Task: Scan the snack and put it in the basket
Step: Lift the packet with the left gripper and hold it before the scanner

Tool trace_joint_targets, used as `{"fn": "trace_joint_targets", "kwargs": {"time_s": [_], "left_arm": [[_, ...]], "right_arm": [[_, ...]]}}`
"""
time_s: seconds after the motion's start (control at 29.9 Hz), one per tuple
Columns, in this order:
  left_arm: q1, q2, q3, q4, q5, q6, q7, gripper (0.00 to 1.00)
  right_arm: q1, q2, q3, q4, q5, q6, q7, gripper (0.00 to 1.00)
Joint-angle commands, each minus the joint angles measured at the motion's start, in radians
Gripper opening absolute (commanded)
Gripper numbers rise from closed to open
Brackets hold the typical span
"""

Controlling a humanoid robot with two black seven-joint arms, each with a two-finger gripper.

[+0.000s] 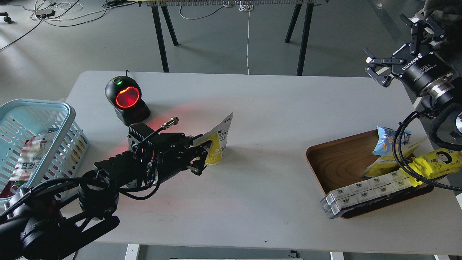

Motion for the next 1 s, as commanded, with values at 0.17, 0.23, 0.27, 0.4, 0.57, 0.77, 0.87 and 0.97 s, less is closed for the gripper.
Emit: {"fn": "trace_joint_targets", "kwargs": {"time_s": [0.17,0.23,0.27,0.4,0.57,0.77,0.87,0.97], "left_arm": [[-0.001,0.004,0.000,-0.005,0.000,0.040,-0.016,0.01],[-0.002,0.004,-0.001,-0.006,0.000,0.060,-0.030,0.01],[-0.003,0.007,-0.004,-0.008,0.000,0.071,-0.034,0.01],[-0.008,0.019,-0.020,-0.020,0.000,0.097,-0.065,0.01],[-0.017,0.047,-0.073,-0.066,0.000,0.109,-0.076,0.01],[-0.046,0.140,-0.078,-0.066,0.000,0.123,-0.125,0.01],[-0.048,0.198,-0.087,-0.066,0.000,0.129,-0.155,0.01],[-0.046,0.246,-0.090,-0.066,0.000,0.134,-0.177,0.01]], "right_arm": [[0.004,0.000,0.000,0.002,0.000,0.000,0.000,0.99],[0.006,0.000,0.000,0.002,0.000,0.000,0.000,0.99],[0.006,0.000,0.000,0.003,0.000,0.000,0.000,0.99],[0.006,0.000,0.000,0.003,-0.002,0.000,0.000,0.99],[0.009,0.000,0.000,0.003,-0.009,0.000,-0.001,0.99],[0.011,0.000,0.000,0.003,-0.009,0.000,0.000,0.99],[0.012,0.000,0.000,0.003,-0.011,0.000,-0.002,0.99],[0.012,0.000,0.000,0.003,-0.011,0.000,-0.002,0.99]]}}
